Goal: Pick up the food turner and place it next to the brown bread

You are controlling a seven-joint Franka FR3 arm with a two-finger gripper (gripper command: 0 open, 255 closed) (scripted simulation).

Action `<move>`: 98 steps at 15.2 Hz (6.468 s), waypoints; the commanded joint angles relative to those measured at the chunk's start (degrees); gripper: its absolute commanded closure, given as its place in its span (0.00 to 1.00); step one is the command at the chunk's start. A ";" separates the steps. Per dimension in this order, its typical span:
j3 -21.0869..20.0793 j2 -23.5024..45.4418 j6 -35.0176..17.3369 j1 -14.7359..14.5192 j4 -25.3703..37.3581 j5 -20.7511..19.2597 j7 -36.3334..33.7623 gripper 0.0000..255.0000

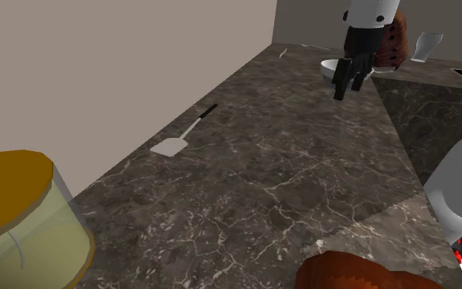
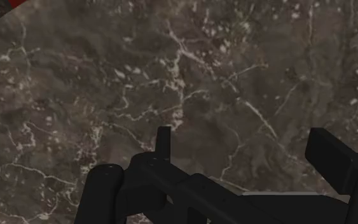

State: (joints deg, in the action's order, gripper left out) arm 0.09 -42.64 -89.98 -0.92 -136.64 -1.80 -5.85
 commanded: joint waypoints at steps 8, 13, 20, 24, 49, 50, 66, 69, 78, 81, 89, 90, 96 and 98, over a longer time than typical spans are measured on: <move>-10.86 4.09 -3.65 0.25 1.97 7.31 -20.32 0.00; -18.36 10.45 -6.95 1.38 6.54 10.32 -34.73 0.00; -28.37 23.36 -10.98 4.41 17.11 9.34 -55.53 0.00; -33.42 32.86 -12.10 5.84 25.32 5.17 -68.26 0.00; -35.74 63.01 -11.52 -1.28 50.69 -13.95 -99.73 0.00; -35.74 63.01 -11.50 -1.29 50.71 -13.95 -99.74 0.00; -35.91 63.08 -6.89 -1.92 55.47 -13.82 -99.24 1.00; -35.97 63.35 -4.46 -2.38 58.18 -13.92 -99.05 1.00; -35.96 65.32 3.55 -4.59 68.06 -14.97 -98.62 1.00; -35.88 66.46 6.55 -5.73 72.15 -15.64 -98.49 1.00; -35.12 71.65 16.29 -10.82 87.12 -18.82 -97.83 1.00; -34.89 72.71 17.87 -11.88 89.82 -19.47 -97.64 1.00; -37.17 67.50 17.39 -8.97 83.93 -17.36 -98.98 1.00; -38.49 60.43 13.63 -4.84 73.63 -13.18 -99.67 1.00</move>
State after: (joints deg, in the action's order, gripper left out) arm -37.55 21.61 -74.11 -8.04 -57.19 -17.21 -104.99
